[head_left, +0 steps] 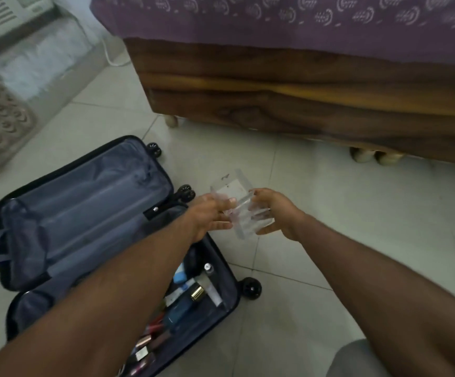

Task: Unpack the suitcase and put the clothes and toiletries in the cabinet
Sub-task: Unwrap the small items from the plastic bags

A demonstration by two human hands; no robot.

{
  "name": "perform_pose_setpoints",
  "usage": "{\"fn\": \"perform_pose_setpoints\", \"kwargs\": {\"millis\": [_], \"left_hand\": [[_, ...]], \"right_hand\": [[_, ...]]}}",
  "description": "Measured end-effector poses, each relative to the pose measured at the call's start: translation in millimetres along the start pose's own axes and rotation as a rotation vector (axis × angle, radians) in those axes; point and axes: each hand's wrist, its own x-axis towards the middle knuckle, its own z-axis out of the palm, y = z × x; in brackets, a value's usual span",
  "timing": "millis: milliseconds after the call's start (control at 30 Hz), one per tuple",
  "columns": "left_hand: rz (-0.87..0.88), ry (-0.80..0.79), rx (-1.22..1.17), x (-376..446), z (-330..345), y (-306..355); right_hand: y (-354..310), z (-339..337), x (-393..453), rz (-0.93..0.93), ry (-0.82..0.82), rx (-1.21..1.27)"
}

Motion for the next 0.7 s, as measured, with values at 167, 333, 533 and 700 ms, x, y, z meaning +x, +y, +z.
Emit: {"fn": "perform_pose_setpoints", "kwargs": {"millis": [167,333,533,700], "left_hand": [[-0.078,-0.029,0.041,9,24,-21],[-0.141,-0.023,0.1,23,31,-22],[-0.119,0.132,0.268,39,18,-34],[-0.161,0.098,0.343,47,22,-57]], "right_hand": [[17,-4,17,0.116,0.169,-0.132],[29,-8,36,0.193,0.221,-0.071],[42,-14,52,0.251,0.304,-0.283],[60,-18,65,0.36,0.354,-0.182]]}}
